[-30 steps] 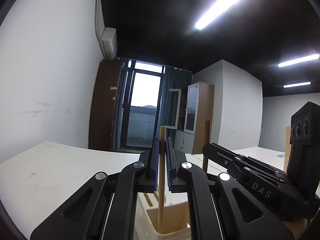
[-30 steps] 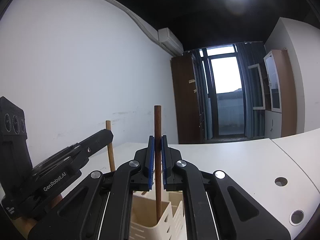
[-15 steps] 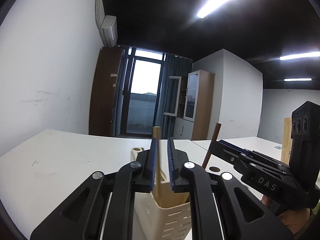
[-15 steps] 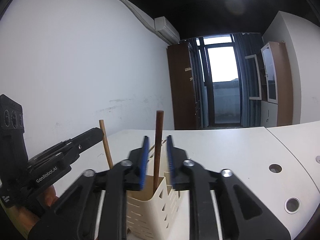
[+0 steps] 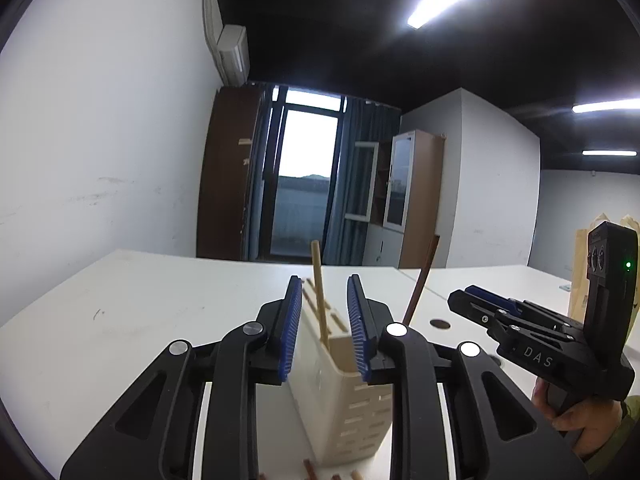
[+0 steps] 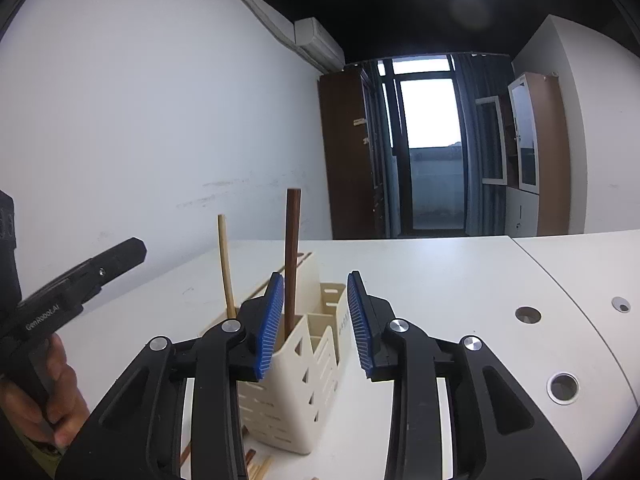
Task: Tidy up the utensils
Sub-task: 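Open the right gripper to drop the chopstick into the holder, then lower the right gripper onto a light wooden chopstick and close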
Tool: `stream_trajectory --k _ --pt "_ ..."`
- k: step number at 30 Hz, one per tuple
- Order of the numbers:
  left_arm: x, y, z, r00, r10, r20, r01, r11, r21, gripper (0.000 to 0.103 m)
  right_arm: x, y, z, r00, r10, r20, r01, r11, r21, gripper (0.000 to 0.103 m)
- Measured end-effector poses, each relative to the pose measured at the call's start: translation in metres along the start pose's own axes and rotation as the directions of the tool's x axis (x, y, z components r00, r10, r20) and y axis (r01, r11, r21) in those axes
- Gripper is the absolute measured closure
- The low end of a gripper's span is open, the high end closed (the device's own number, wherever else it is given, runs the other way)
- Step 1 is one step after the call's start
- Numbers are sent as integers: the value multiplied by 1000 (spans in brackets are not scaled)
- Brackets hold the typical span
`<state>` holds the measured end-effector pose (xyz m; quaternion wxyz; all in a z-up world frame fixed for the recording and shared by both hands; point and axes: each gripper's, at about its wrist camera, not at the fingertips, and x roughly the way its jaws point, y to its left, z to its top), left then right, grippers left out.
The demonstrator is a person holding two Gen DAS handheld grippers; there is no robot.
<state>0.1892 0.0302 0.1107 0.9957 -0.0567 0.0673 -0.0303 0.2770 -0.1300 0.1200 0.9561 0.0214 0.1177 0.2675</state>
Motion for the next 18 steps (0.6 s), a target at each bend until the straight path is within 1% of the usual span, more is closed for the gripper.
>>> stream_trajectory --k 2,5,6,8,10,11,14,16,18 --pt "-2 0 -3 999 20 -35 -20 1000 10 77 -2 3 -3 999 -22 -25 21 1000 -12 63" --pt "-6 1 -6 996 44 -83 -44 999 11 76 -5 8 -9 998 -18 -59 17 1000 -17 60" --pt "-8 2 -8 994 49 -95 -49 999 8 74 -7 11 -11 997 -22 -71 20 1000 -24 59" --pt "-10 3 -11 989 70 -133 -70 998 4 72 -12 17 -16 995 -34 -90 31 999 -40 56" --pt "-11 5 -14 982 74 -172 -75 997 -2 72 -18 21 -23 993 -50 -107 45 998 -52 54" --pt "-11 5 -16 978 74 -196 -76 997 -3 72 -21 21 -26 992 -47 -120 42 998 -49 53" --pt "-12 0 -19 961 104 -257 -103 995 17 72 -24 25 -32 986 -52 -160 44 998 -51 51" --pt "-16 -1 -19 948 114 -297 -115 993 15 70 -25 28 -37 979 -67 -194 57 997 -57 48" --pt "-18 -1 -22 935 132 -330 -131 991 24 67 -26 30 -42 970 -68 -233 55 996 -64 47"
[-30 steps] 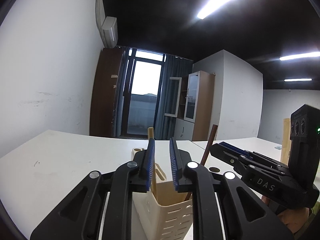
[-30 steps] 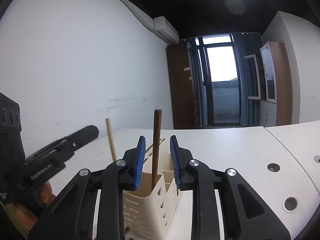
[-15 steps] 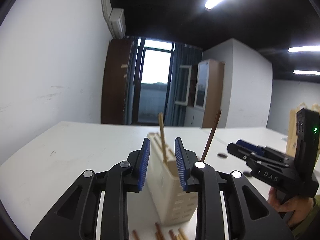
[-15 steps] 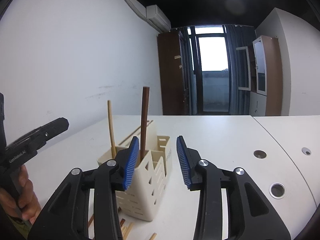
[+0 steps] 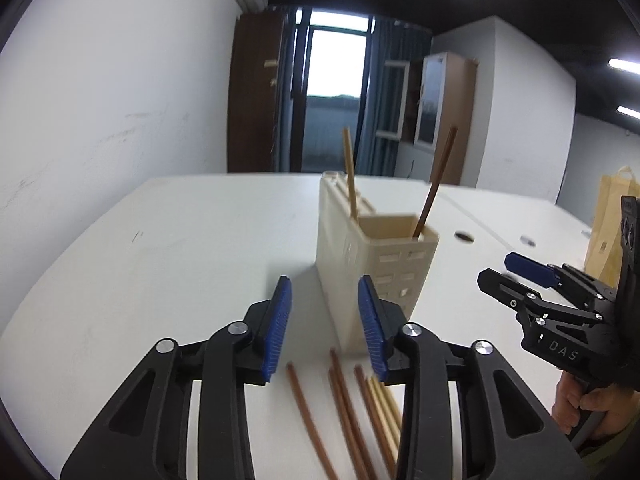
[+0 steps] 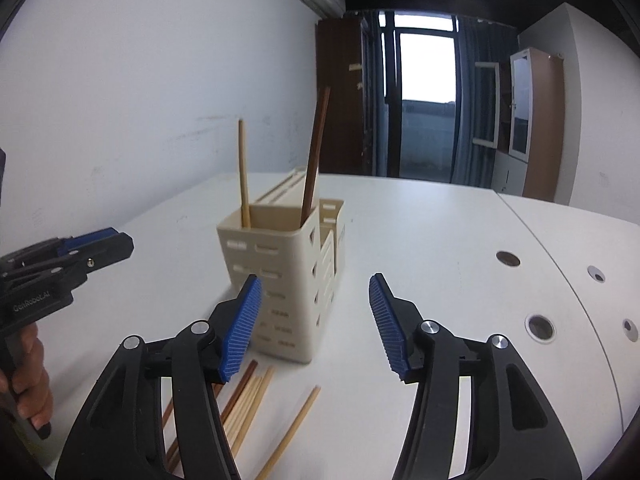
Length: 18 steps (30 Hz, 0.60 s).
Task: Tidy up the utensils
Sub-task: 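Lower the right gripper onto a light wooden chopstick and close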
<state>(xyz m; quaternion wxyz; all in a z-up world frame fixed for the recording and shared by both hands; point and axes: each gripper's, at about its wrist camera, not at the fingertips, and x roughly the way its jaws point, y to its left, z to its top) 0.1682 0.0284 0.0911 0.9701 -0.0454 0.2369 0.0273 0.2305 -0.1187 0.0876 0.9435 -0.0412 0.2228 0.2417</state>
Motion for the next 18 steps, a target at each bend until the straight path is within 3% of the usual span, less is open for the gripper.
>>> stream_trajectory --k 4,7,13,18 --pt "4 1 -10 997 24 -72 -23 1000 8 63 4 3 -8 996 12 -86 -11 1000 8 44" --pt "13 10 -19 988 37 -150 -44 998 -41 64 10 8 -13 987 -4 -161 3 1000 -5 43" --pt "35 18 -29 957 47 -287 -68 996 -61 64 27 4 -23 954 5 -299 12 998 56 42" --pt "61 27 -34 917 41 -397 -84 992 -91 64 38 4 -31 923 -15 -385 37 998 51 42"
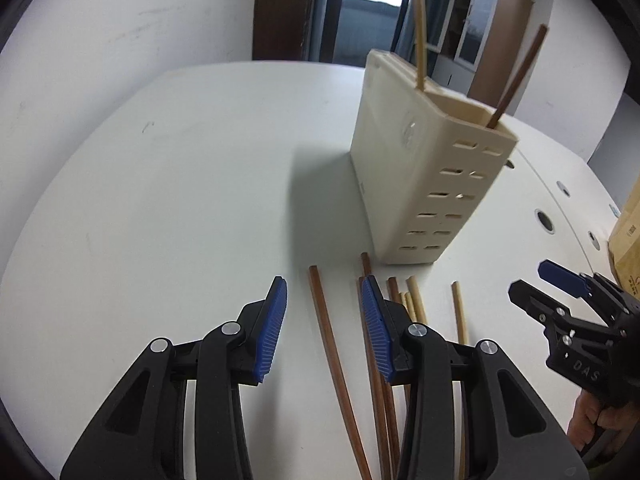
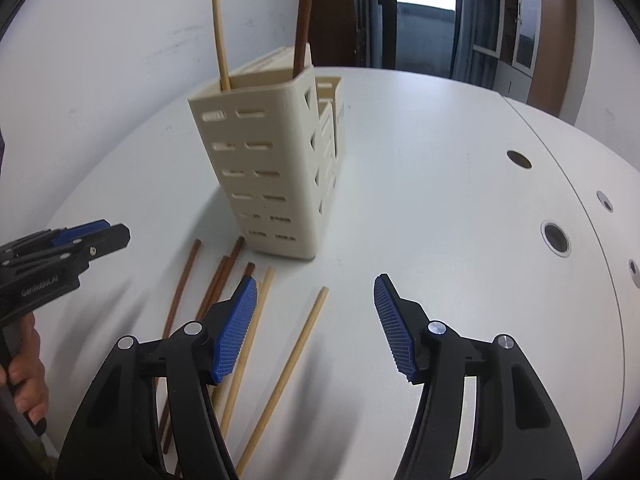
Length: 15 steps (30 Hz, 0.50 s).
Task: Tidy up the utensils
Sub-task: 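Lower the right gripper onto a light wooden chopstick and close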
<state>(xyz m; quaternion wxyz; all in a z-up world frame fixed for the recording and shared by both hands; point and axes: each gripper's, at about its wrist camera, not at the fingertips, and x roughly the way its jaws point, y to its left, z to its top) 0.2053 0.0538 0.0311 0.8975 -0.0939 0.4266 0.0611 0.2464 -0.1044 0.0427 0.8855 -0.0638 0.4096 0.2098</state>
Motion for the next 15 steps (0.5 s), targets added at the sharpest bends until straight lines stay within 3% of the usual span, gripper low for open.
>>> stream_trajectory --k 10,15 --pt "50 1 3 981 34 -191 -32 999 14 64 41 -12 -1 986 19 -164 -6 997 75 42" --pt "66 3 0 971 34 -236 -34 999 5 64 57 -13 -1 976 14 -216 5 996 87 42"
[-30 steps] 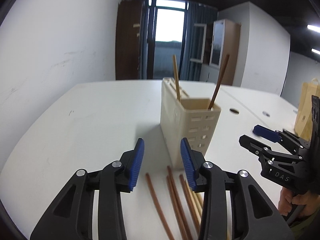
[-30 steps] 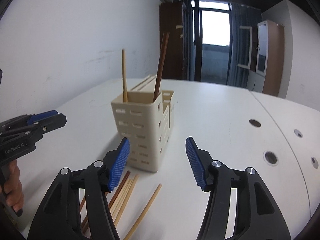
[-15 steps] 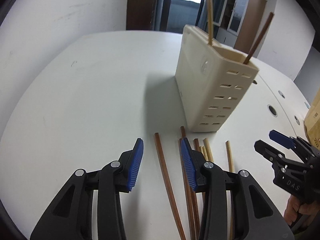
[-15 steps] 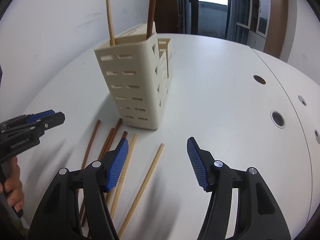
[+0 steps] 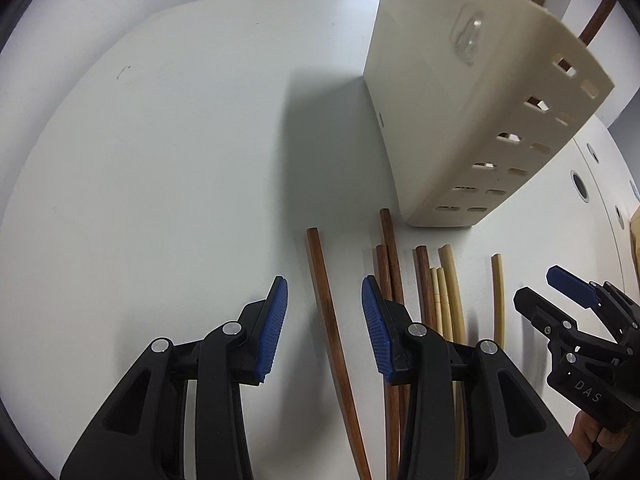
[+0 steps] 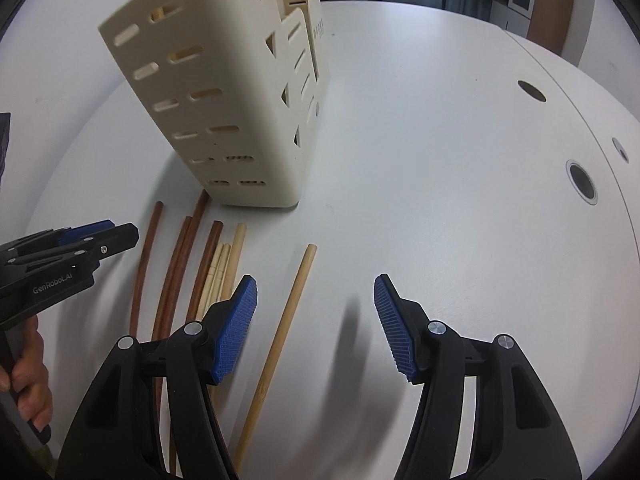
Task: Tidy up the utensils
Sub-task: 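Lower the right gripper onto a light wooden chopstick and close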
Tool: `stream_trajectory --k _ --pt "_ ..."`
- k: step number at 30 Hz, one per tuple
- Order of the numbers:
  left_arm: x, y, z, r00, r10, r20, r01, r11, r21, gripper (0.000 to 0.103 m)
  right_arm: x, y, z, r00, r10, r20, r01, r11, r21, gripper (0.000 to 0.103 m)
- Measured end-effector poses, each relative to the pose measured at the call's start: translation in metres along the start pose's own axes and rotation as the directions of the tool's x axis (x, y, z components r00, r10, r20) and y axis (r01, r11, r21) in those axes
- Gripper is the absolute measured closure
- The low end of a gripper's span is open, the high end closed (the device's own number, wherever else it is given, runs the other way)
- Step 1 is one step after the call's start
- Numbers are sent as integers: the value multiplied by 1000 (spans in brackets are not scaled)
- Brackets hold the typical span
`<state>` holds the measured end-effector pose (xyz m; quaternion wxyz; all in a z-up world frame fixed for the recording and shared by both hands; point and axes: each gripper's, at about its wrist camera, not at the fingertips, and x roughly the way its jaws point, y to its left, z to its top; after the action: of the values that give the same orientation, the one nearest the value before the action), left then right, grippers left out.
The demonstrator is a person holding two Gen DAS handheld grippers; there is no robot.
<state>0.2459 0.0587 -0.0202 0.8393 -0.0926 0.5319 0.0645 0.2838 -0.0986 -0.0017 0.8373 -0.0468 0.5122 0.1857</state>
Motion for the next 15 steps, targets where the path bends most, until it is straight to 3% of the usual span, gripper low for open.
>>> stream_trajectory --k 6,11,15 --pt "10 3 0 999 23 -23 -23 1000 8 68 13 2 2 999 -14 -40 14 1000 -3 51" --pt "25 3 1 997 58 -51 -56 998 42 79 21 7 0 997 -32 -67 31 999 -15 72" --pt "29 3 9 996 66 -52 -62 996 63 85 22 13 -2 997 -39 -70 37 999 -39 79"
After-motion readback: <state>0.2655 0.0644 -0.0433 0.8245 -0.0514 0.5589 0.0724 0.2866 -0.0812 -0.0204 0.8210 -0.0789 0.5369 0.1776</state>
